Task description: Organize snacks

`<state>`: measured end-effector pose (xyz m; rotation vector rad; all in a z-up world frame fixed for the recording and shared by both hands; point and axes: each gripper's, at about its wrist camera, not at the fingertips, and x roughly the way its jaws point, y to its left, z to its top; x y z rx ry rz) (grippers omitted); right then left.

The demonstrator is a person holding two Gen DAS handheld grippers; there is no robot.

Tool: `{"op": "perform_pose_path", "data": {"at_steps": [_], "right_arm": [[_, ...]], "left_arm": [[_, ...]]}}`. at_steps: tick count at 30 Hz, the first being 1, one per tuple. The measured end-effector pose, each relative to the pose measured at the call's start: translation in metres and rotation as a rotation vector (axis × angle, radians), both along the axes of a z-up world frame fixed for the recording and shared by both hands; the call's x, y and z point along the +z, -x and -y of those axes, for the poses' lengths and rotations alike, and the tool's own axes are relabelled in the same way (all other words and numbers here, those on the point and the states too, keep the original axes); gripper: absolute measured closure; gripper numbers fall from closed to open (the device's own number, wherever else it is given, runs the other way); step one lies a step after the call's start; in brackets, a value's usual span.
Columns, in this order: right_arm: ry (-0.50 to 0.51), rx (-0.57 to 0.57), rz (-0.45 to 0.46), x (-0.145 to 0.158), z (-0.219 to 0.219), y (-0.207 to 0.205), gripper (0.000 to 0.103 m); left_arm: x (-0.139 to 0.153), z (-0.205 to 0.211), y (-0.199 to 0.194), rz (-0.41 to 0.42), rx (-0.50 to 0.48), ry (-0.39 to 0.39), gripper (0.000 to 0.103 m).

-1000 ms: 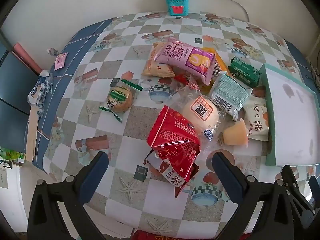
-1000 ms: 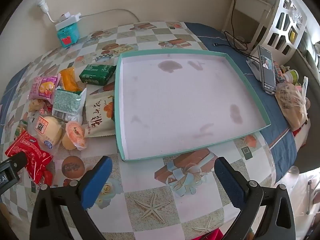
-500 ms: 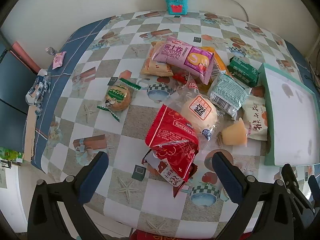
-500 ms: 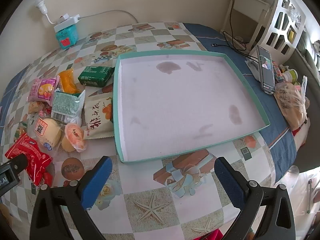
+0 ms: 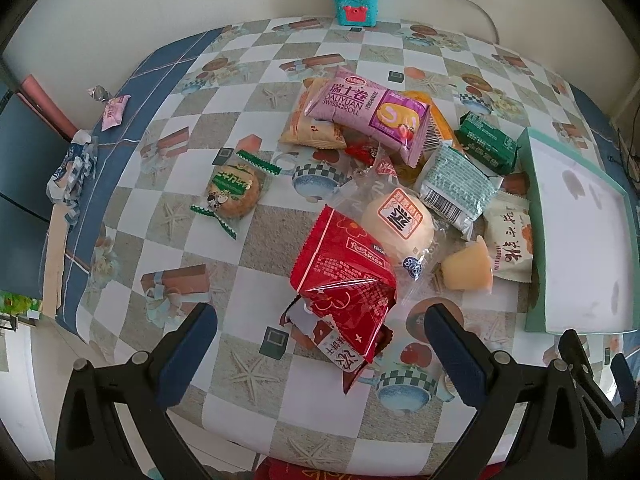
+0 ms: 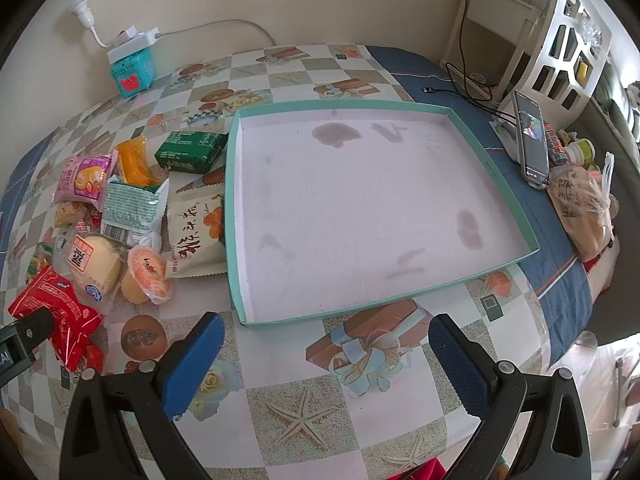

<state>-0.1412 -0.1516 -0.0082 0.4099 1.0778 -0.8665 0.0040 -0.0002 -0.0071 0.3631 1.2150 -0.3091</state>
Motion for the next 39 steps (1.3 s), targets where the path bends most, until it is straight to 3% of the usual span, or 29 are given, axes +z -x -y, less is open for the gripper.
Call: {"op": "perform_pose_path", "data": {"at_steps": [39], "right_arm": [[0.004, -0.001, -0.004, -0.0009, -0.0009, -0.0011, 0.0]], "left_arm": [[0.0016, -0.0045, -0.0049, -0.019, 0.022, 0.021, 0.0]]}}
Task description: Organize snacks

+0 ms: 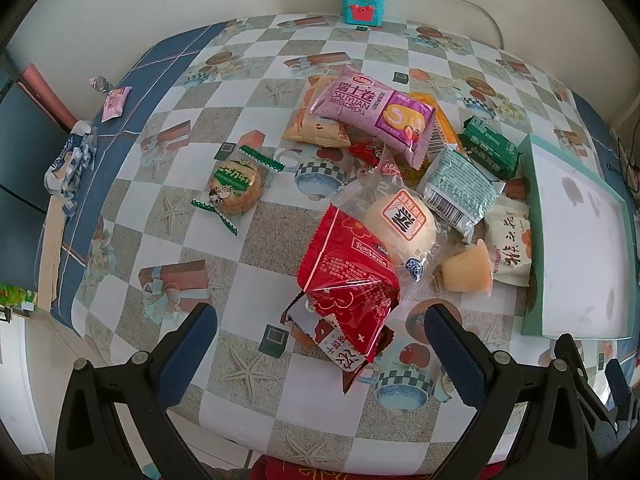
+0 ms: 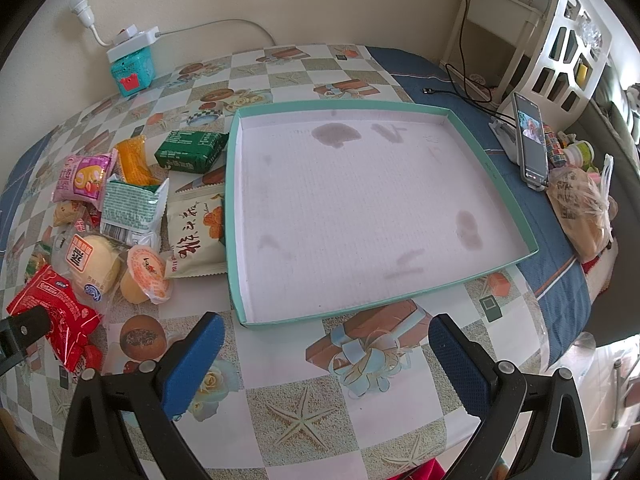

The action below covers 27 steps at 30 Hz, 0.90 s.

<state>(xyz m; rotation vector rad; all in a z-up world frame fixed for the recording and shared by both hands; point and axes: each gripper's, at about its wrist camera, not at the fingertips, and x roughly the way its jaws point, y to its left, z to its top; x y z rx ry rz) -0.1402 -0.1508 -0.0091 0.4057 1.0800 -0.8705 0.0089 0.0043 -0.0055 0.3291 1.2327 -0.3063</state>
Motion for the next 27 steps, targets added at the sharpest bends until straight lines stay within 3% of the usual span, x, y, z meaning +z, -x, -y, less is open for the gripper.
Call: {"op": "perform_pose_path", "data": {"at_steps": [12, 17, 25, 27], "right_arm": [[0.002, 0.002, 0.0, 0.001, 0.0, 0.0, 0.0], [0.003, 0.022, 0.028, 0.003, -0.003, -0.003, 0.0], [-0.05, 0.116, 0.08, 0.001, -0.024, -0.035, 0.0], [-0.051, 0.146, 0.079, -0.001, -0.031, -0.045, 0.0]], "left_arm": [[0.001, -0.006, -0.005, -0.004, 0.031, 0.017, 0.0], [0.012, -0.032, -0.018, 0.035, 0.164, 0.061, 0.0], [-0.003, -0.064, -0.039, -0.048, 0.268, 0.136, 0.0], [-0.01, -0.069, -0.042, -0.101, 0.28, 0.179, 0.0]]}}
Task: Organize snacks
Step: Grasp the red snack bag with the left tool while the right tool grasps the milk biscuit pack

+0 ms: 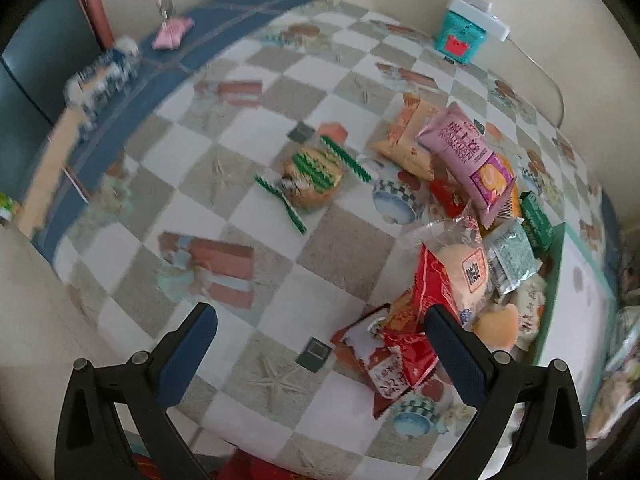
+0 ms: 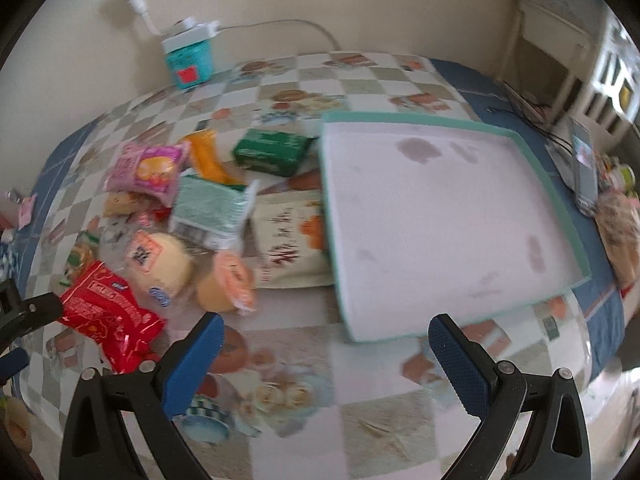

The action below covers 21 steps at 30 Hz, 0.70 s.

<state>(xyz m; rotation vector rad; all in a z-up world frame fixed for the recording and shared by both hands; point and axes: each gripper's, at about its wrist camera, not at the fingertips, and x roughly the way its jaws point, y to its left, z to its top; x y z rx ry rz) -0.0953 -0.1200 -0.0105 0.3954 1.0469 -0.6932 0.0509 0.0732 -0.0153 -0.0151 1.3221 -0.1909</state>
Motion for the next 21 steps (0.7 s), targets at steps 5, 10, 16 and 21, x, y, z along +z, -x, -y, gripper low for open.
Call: {"op": "perform_pose_path", "data": {"at_steps": [5, 10, 16, 21], "right_arm": [[-0.026, 0.021, -0.007, -0.01, -0.009, -0.018, 0.0], [-0.024, 0.074, -0.03, -0.017, -0.019, -0.032, 0.0], [-0.032, 0.087, -0.063, -0.024, -0.021, -0.038, 0.0], [-0.049, 0.057, -0.057, -0.024, -0.013, -0.034, 0.0]], "left_arm": [[-0.007, -0.003, -0.003, -0.03, 0.015, 0.033, 0.0], [-0.01, 0.002, -0.009, -0.059, 0.005, 0.12, 0.0], [-0.018, 0.02, -0.016, -0.079, -0.044, 0.174, 0.0], [-0.023, 0.038, -0.014, -0.089, -0.109, 0.163, 0.007]]}}
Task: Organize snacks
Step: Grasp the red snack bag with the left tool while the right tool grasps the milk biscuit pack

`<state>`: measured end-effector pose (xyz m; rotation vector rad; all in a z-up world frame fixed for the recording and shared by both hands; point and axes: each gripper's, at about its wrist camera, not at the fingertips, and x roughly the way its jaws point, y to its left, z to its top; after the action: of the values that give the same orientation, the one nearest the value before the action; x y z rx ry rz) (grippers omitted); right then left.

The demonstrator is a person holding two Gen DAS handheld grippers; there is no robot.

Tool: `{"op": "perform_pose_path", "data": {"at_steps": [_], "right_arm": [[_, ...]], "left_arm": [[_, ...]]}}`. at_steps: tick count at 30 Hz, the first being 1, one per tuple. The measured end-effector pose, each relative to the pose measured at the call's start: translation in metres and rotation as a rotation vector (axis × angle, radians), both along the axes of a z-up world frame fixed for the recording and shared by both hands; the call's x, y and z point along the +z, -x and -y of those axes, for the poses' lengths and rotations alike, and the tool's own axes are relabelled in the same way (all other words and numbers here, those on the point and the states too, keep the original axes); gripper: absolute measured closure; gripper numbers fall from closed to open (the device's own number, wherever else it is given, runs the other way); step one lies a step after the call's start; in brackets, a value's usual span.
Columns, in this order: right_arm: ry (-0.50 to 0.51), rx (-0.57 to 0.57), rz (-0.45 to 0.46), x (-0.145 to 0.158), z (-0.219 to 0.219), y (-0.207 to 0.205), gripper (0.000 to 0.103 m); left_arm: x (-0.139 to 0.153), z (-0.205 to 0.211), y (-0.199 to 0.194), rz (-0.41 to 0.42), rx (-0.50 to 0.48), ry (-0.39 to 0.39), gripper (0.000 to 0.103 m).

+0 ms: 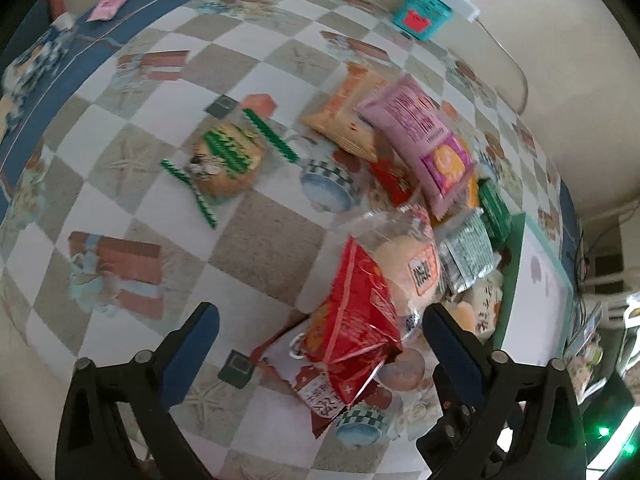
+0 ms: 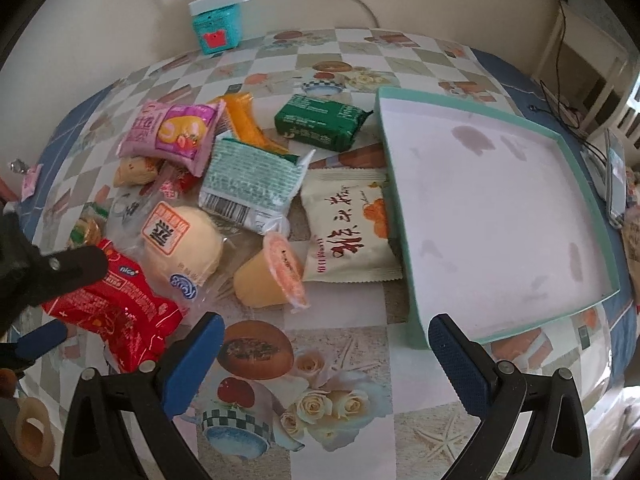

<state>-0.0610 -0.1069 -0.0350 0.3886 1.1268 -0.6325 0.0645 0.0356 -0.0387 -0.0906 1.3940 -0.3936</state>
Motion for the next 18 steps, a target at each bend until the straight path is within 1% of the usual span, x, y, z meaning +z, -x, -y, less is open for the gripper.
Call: {"op": "perform_pose_path", "data": {"at_steps": [1, 2, 3, 6, 8, 11, 15, 18], "right_arm": [[-0.002, -0.003, 0.003, 0.0, 0.001, 0.001, 0.0], [-0.003, -0.005, 0.005, 0.001, 0.002, 0.002, 0.0], [-0.003, -0.006, 0.005, 0.001, 0.002, 0.002, 0.0], [-0.001, -0.007, 0.005, 0.001, 0.004, 0.003, 0.0], [0.0, -0.009, 0.004, 0.001, 0.004, 0.004, 0.0], [-0.003, -0.011, 0.006, 0.001, 0.005, 0.004, 0.0], [-0.001, -0.008, 0.006, 0.001, 0.003, 0.004, 0.0], [-0.001, -0.005, 0.009, 0.002, 0.003, 0.004, 0.0]], "left_arm": [[0.0, 0.003, 0.001, 0.002, -0.014, -0.006, 0.015], [-0.002, 0.007, 0.004, 0.002, -0.035, -0.013, 0.019], [-0.004, 0.012, 0.006, -0.003, -0.055, -0.015, 0.026], [-0.009, 0.022, 0.008, -0.027, -0.072, -0.019, 0.035], [-0.01, 0.024, 0.009, -0.032, -0.07, -0.008, 0.044], [-0.009, 0.025, 0.009, -0.021, -0.066, -0.009, 0.045], [-0.003, 0.019, 0.007, -0.009, -0.047, 0.023, 0.046], [0.005, 0.01, 0.007, 0.009, -0.028, 0.03, 0.047]]}}
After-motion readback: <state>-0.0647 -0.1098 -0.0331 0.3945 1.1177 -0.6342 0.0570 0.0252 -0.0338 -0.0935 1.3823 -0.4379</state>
